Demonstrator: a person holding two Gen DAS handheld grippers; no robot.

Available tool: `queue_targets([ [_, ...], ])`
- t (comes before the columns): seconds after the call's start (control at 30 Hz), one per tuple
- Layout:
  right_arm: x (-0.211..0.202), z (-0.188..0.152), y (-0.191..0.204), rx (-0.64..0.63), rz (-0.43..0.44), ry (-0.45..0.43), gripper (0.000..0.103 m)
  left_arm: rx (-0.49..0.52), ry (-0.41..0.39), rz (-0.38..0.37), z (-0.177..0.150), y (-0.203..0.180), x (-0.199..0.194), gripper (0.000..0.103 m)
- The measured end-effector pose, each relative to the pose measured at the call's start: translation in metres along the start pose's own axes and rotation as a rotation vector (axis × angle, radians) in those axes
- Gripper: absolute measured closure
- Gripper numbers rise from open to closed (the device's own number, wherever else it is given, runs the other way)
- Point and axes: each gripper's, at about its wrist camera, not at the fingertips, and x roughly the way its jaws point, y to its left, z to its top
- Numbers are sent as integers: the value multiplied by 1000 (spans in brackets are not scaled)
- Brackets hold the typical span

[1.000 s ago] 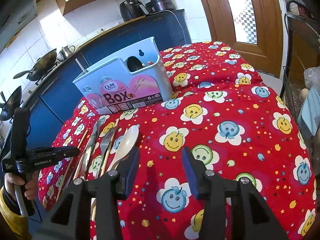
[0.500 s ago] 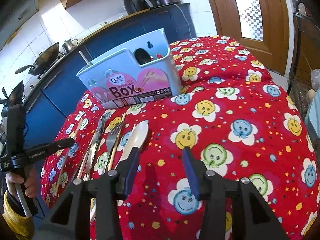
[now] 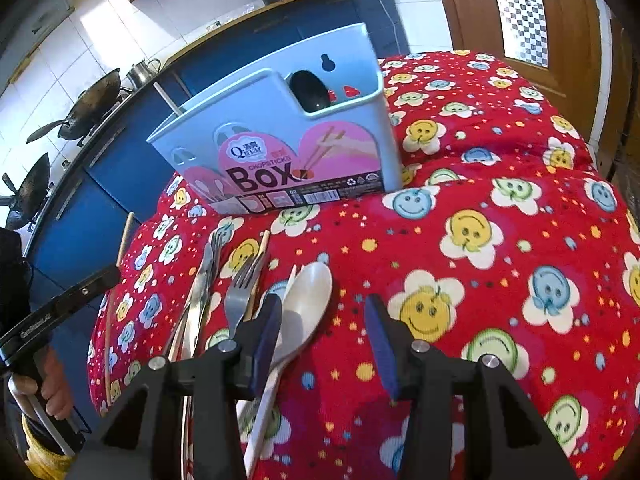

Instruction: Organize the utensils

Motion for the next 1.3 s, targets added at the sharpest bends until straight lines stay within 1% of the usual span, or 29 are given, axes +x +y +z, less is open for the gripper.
queue_targets([
  [0.07,3,2,1,-7,-8,0,57,-4,-9,-11,1,-1,-1,99],
  [0.13,4,4,2,-16,-17,-2,59,-8,-18,-25,2,-3,-2,99],
  [0.2,6,5,3,-23,-26,-4,68,-9,-27,-34,3,-5,-4,99],
  [0.23,6,5,2,-23,-27,-4,71,-10,-33,-40,4,-7,-4,99],
  [0.3,7,6,1,-21,-23,-2,87,-9,-43,-47,5,-9,-6,99],
  [0.37,7,6,0,-15,3,-6,95,-6,-57,-50,6,-13,-7,99],
  [0.43,4,6,1,-22,19,-16,96,-3,-67,-52,8,-15,-9,99],
  [0.53,-7,5,3,-27,43,-57,97,-3,-88,-60,11,-20,-11,99],
  [0.7,-36,7,10,-40,68,-163,98,8,-154,-52,17,-30,-19,99],
  [0.87,-70,7,21,-77,20,-315,98,34,-224,-52,28,-45,-22,99],
  [1.03,-94,17,25,-79,-12,-426,98,56,-312,-41,46,-58,-24,99],
  [1.3,-125,55,25,-109,-85,-577,98,96,-499,-13,89,-81,-25,99],
])
